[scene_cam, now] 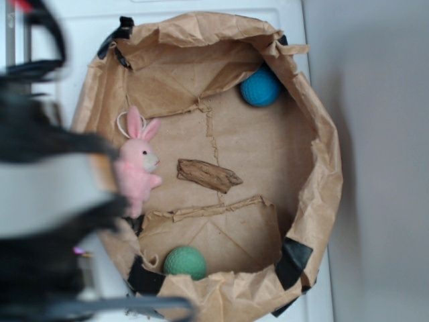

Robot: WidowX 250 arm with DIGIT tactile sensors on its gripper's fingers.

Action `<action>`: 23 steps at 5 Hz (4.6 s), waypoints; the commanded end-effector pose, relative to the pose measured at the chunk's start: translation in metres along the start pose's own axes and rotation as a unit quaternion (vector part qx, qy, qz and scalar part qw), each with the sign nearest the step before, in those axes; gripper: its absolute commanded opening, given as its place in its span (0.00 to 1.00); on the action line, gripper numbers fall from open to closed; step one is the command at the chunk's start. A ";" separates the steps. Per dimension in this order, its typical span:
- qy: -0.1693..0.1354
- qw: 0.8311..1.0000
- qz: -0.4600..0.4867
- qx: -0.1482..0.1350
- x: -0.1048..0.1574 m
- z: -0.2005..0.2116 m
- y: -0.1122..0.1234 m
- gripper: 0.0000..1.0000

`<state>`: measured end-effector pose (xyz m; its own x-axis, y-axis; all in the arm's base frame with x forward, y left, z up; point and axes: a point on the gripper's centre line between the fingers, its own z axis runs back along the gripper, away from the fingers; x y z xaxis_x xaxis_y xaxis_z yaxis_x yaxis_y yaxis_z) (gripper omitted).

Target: Grab the green ball.

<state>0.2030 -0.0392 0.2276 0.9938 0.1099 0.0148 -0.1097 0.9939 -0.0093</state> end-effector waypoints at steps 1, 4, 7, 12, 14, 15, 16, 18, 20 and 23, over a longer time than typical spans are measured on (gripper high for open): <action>-0.023 1.000 0.001 0.005 0.033 0.006 -0.008 1.00; -0.023 1.000 0.001 0.005 0.033 0.006 -0.008 1.00; 0.018 0.978 -0.205 0.033 -0.002 -0.006 0.043 1.00; 0.042 0.936 -0.349 0.000 -0.022 -0.001 0.057 1.00; 0.042 0.936 -0.349 0.000 -0.022 -0.001 0.057 1.00; 0.042 0.936 -0.349 0.000 -0.022 -0.001 0.057 1.00; -0.023 0.952 -0.304 -0.016 0.004 -0.011 0.048 1.00; -0.028 0.961 -0.275 -0.024 0.037 -0.019 0.045 1.00; -0.017 0.962 -0.272 -0.018 0.042 -0.056 0.041 1.00; 0.020 0.968 -0.248 -0.015 0.067 -0.091 0.016 1.00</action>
<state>0.2590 -0.0188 0.1241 0.9254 -0.3739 -0.0621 0.3705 0.9269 -0.0591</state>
